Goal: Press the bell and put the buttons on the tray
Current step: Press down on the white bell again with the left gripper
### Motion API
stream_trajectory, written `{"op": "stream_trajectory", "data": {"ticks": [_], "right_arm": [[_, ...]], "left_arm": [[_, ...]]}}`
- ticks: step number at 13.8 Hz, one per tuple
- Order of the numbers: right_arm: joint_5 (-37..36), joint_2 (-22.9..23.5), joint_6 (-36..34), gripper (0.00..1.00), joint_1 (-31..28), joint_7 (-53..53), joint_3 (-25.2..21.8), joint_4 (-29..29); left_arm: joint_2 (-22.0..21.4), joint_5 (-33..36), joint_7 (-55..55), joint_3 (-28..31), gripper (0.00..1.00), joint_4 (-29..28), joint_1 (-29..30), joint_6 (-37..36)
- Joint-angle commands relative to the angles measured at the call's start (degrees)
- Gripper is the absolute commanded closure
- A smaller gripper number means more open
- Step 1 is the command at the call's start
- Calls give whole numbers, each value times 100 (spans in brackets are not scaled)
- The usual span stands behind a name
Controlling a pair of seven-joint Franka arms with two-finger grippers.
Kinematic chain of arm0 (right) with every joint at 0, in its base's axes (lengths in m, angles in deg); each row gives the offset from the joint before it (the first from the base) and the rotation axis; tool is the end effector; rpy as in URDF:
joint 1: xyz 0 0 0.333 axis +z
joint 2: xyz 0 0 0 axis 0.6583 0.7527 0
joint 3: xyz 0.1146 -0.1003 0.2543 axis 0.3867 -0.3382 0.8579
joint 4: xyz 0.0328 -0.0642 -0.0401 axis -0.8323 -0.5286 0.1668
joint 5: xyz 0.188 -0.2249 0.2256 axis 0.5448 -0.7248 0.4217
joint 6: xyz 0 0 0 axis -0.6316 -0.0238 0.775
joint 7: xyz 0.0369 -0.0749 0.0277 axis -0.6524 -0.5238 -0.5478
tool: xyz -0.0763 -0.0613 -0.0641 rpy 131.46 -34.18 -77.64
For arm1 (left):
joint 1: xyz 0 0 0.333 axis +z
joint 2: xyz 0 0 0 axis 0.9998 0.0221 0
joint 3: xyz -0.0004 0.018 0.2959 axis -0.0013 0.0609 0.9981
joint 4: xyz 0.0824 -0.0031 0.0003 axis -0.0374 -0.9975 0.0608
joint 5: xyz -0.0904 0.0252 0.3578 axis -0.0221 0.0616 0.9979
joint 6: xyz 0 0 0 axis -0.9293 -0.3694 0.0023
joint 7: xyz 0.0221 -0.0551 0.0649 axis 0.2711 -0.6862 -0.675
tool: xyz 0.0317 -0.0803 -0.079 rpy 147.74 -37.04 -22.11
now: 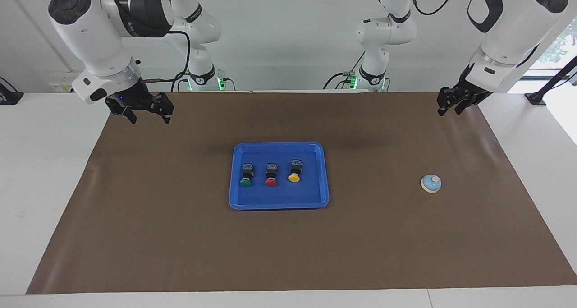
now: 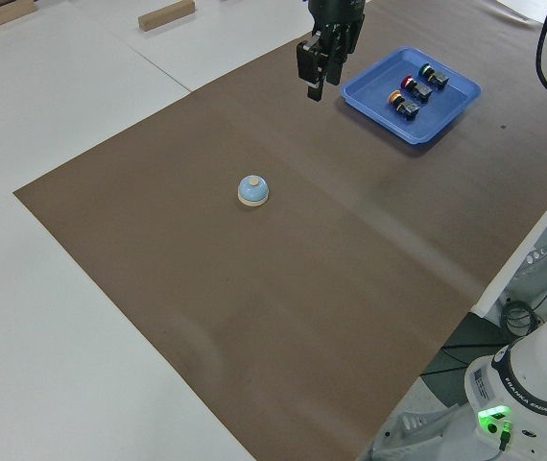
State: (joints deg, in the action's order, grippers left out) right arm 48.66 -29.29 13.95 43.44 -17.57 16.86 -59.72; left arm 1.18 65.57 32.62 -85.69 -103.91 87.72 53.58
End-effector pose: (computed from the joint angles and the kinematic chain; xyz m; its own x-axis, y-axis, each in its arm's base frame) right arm 0.5370 0.0031 0.5447 0.9961 -0.0404 -0.0784 -0.0409 -0.9991 -0.0048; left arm 0.5217 -0.0021 0.5271 0.9977 0.0426 -0.0534 0.0431 -0.9990 0.0095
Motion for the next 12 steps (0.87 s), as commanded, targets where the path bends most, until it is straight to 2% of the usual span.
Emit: {"op": "stream_trajectory", "data": {"ticks": [1,3,5,12], "right_arm": [[-62,-83,-113,0,-60,52,58,-14],[-62,-83,-113,0,-60,52,58,-14],[-62,-83,-113,0,-60,52,58,-14],[-62,-83,-113,0,-60,52,58,-14]], "left_arm": [[377,3,132,-38,100,-574,242,904],[1010,3,326,-47,100,-669,478,1815],[1328,3,318,-38,100,-811,489,2521],[1830,3,292,-47,100,-837,384,3042]]}}
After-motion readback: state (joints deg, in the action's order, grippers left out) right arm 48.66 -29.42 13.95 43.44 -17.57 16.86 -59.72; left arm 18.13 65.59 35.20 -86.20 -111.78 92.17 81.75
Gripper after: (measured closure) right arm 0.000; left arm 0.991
